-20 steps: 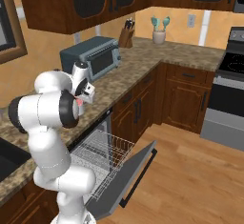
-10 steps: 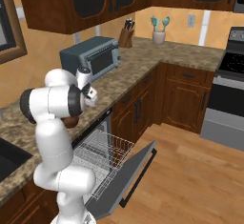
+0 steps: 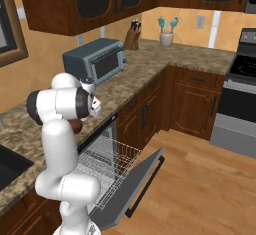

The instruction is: Pick up the cup and bowl from the counter, place them in the dishwasher, and close the dishwasher door.

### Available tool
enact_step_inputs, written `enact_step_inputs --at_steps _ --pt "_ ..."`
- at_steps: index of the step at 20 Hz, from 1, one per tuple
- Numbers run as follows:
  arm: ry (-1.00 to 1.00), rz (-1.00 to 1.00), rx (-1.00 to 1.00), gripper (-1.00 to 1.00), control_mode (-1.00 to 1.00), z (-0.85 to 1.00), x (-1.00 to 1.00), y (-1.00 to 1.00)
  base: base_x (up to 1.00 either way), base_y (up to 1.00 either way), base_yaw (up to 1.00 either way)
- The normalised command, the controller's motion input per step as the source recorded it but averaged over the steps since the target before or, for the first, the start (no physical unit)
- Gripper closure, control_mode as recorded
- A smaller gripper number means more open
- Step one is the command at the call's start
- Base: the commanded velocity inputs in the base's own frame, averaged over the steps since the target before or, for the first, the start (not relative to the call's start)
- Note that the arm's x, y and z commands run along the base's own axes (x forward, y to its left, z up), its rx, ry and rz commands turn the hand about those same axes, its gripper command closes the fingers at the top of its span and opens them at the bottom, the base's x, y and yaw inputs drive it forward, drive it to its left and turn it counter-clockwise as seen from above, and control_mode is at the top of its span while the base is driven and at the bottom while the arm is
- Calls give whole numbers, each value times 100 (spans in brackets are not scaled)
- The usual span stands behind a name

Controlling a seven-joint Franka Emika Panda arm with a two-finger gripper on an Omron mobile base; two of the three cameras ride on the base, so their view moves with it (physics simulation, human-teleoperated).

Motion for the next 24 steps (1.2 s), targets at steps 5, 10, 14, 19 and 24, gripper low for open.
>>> enact_step_inputs --at_steps 5,10,14,19,24 --pt "0 -7 0 100 -100 -40 2 9 0 0 0" --pt "0 -3 0 100 -100 -8 0 0 0 0 0" --pt "-3 -1 0 100 -100 0 -3 -14 0 0 0" --pt "-4 0 0 100 -100 1 -23 -93 0 0 0" --pt "3 0 1 100 -100 1 -56 -96 0 0 0"
